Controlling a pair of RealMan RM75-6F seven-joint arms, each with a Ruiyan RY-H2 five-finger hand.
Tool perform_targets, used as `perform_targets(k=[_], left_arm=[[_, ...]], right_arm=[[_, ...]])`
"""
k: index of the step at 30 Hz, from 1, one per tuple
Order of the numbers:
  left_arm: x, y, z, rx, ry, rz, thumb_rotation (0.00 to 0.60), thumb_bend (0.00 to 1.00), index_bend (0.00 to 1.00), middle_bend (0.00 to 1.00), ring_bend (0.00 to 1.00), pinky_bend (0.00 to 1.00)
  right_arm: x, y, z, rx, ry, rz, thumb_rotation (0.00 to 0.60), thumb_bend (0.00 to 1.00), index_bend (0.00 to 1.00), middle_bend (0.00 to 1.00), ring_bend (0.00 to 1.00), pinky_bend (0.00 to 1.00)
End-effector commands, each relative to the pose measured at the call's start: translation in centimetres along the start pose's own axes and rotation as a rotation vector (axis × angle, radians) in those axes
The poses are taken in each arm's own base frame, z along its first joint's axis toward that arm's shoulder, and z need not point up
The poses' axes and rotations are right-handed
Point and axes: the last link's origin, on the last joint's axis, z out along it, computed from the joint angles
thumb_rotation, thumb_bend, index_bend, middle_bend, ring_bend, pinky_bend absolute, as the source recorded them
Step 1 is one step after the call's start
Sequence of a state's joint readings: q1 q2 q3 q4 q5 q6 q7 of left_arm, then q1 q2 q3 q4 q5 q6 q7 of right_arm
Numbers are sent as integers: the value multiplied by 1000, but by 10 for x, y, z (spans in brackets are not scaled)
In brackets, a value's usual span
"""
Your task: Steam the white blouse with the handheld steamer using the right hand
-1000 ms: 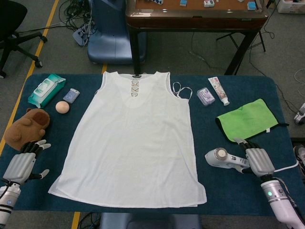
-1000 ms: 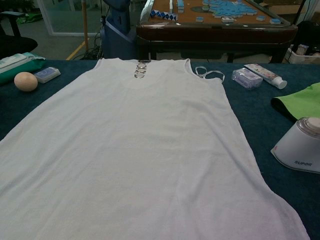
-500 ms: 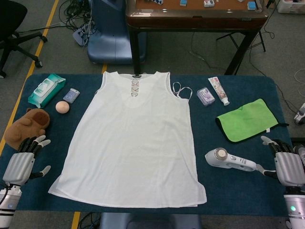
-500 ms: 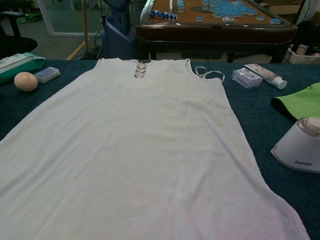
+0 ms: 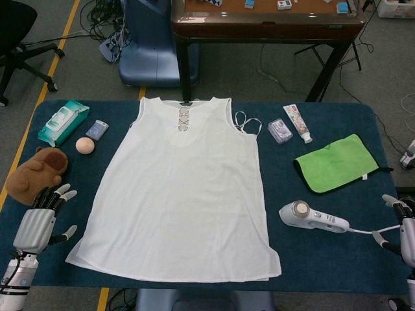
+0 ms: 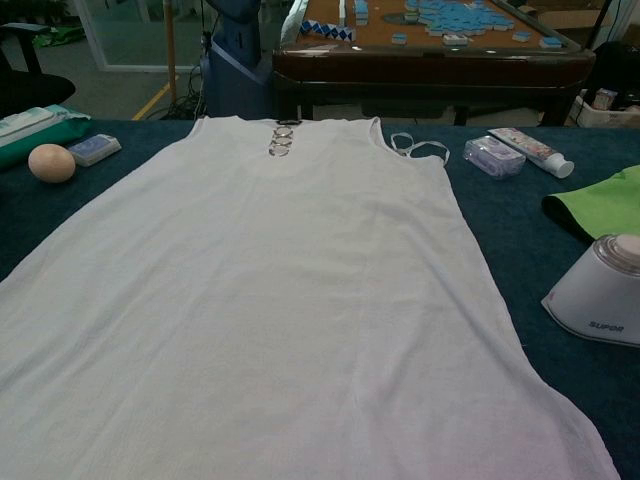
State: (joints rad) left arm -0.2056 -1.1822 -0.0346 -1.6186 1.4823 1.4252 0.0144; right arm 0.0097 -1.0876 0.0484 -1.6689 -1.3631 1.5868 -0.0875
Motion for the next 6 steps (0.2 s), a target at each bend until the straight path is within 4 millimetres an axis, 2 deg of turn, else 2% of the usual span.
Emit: perform_targets(k=[1, 6], left_arm=[[-1, -1, -2, 9, 11, -4, 600, 193, 179, 100, 47, 0], [-2, -3, -2, 22, 45, -20, 600, 193, 179, 99, 47, 0]], right_arm=[[-2, -3, 2, 9, -7, 2, 600, 42, 240, 334, 209, 187], [-5, -7, 5, 22, -26, -1, 600, 42, 240, 335, 209, 187]])
